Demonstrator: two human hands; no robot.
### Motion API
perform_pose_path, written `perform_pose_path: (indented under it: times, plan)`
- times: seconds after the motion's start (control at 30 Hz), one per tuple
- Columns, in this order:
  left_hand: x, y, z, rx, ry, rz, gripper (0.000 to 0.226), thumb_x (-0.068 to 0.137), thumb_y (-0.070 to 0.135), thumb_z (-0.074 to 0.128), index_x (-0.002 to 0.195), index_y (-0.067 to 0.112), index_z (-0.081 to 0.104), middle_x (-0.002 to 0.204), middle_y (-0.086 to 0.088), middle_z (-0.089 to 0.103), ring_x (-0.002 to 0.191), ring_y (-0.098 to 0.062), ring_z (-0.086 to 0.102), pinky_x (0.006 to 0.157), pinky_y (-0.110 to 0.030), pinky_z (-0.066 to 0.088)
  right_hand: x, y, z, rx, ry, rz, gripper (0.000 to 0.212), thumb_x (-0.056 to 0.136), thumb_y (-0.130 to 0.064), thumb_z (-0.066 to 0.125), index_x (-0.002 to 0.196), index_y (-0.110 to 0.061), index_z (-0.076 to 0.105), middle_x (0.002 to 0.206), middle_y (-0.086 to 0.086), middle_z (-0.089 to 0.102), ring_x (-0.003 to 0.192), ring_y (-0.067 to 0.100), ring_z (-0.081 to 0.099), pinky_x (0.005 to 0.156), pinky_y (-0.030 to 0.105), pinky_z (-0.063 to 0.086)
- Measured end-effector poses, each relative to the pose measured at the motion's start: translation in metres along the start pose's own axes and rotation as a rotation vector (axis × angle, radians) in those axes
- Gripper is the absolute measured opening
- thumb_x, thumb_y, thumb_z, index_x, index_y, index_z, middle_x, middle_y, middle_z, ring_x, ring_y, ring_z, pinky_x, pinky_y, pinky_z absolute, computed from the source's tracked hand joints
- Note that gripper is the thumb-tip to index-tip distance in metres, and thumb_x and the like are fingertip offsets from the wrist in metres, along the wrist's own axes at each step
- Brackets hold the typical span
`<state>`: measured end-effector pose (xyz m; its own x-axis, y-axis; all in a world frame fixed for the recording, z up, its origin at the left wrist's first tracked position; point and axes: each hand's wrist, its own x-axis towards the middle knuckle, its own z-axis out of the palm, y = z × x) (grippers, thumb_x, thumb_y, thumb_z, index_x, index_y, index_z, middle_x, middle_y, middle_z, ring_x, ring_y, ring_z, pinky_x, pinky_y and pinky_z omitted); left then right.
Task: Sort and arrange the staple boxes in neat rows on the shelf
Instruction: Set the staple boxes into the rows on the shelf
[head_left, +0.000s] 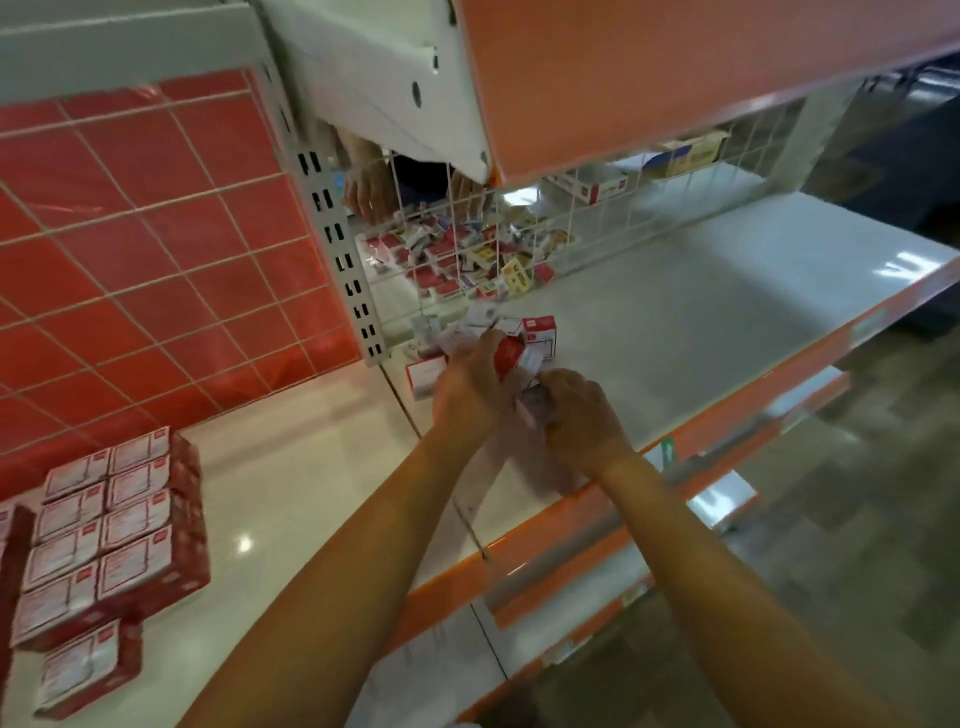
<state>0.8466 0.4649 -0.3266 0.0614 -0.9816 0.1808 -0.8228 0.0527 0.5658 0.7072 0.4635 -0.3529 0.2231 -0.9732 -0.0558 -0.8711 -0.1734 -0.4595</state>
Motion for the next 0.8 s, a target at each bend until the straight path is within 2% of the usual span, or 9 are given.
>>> perform_pose_path:
  times: [0.07, 0.13, 0.3, 0.4, 0.53, 0.63, 0.73, 0.8]
  plan:
    - [-0.002, 0.001, 0.002, 0.012, 0.022, -0.025, 0.039, 0.095, 0.036, 0.054, 0.131, 0.021, 0.052, 0.122, -0.012, 0.059, 0.108, -0.028, 0.057, 0.082, -0.030, 0.041, 0.001, 0.002, 0.001, -0.027, 0.032, -0.027, 0.041, 0.081, -0.016, 0.048, 0.120, -0.011, 0.057, 0.121, 0.012, 0.055, 0.110, 0.035, 0.049, 0.090, 0.037, 0.042]
    - [-0.005, 0.005, 0.004, 0.024, 0.047, -0.019, 0.037, 0.093, 0.034, 0.057, 0.127, 0.020, 0.053, 0.120, -0.013, 0.058, 0.105, -0.027, 0.058, 0.076, -0.029, 0.040, 0.001, 0.004, 0.002, -0.034, 0.044, -0.039, 0.041, 0.080, -0.019, 0.044, 0.119, -0.011, 0.058, 0.119, 0.012, 0.054, 0.110, 0.033, 0.048, 0.090, 0.035, 0.039]
    - [-0.008, 0.016, 0.011, 0.015, 0.083, -0.062, 0.033, 0.087, 0.036, 0.065, 0.112, 0.015, 0.058, 0.114, -0.012, 0.054, 0.093, -0.021, 0.054, 0.071, -0.024, 0.035, -0.012, 0.007, 0.000, 0.063, 0.062, -0.009, 0.035, 0.083, -0.012, 0.050, 0.117, -0.012, 0.061, 0.115, 0.010, 0.052, 0.106, 0.031, 0.048, 0.090, 0.031, 0.036]
    - [-0.011, 0.025, 0.014, -0.014, 0.102, -0.131, 0.031, 0.088, 0.034, 0.065, 0.109, 0.012, 0.058, 0.112, -0.013, 0.053, 0.090, -0.025, 0.056, 0.070, -0.025, 0.040, -0.019, 0.007, -0.001, 0.114, 0.069, 0.036, 0.030, 0.085, -0.014, 0.053, 0.113, -0.009, 0.061, 0.114, 0.011, 0.050, 0.103, 0.030, 0.051, 0.088, 0.030, 0.038]
    - [-0.014, 0.036, 0.018, -0.057, 0.086, -0.205, 0.036, 0.085, 0.031, 0.066, 0.113, 0.011, 0.054, 0.124, -0.014, 0.044, 0.099, -0.027, 0.052, 0.077, -0.027, 0.042, -0.027, 0.006, -0.007, 0.144, 0.037, 0.034, 0.031, 0.084, -0.018, 0.059, 0.114, -0.008, 0.058, 0.112, 0.012, 0.052, 0.103, 0.031, 0.052, 0.087, 0.032, 0.039]
    - [-0.022, 0.034, 0.016, -0.179, 0.113, -0.274, 0.047, 0.081, 0.032, 0.071, 0.118, 0.011, 0.050, 0.128, -0.013, 0.038, 0.103, -0.026, 0.051, 0.081, -0.024, 0.043, -0.037, 0.006, -0.012, 0.236, 0.084, 0.014, 0.033, 0.077, -0.010, 0.067, 0.109, -0.003, 0.062, 0.106, 0.017, 0.060, 0.097, 0.036, 0.058, 0.084, 0.039, 0.045]
    - [-0.038, 0.025, 0.006, -0.242, 0.119, -0.283, 0.065, 0.073, 0.036, 0.078, 0.127, 0.013, 0.051, 0.125, -0.006, 0.043, 0.107, -0.017, 0.048, 0.088, -0.020, 0.042, -0.044, 0.003, -0.018, 0.224, 0.150, -0.052, 0.032, 0.069, 0.006, 0.063, 0.101, 0.001, 0.065, 0.098, 0.019, 0.064, 0.090, 0.039, 0.060, 0.077, 0.042, 0.046]
    - [-0.048, 0.018, -0.002, -0.266, 0.149, -0.279, 0.067, 0.065, 0.050, 0.079, 0.120, 0.015, 0.061, 0.118, -0.003, 0.053, 0.104, -0.015, 0.055, 0.092, -0.028, 0.049, -0.043, -0.003, -0.025, 0.166, 0.130, -0.113, 0.034, 0.069, 0.005, 0.062, 0.102, -0.001, 0.064, 0.099, 0.019, 0.063, 0.091, 0.038, 0.059, 0.075, 0.036, 0.042]
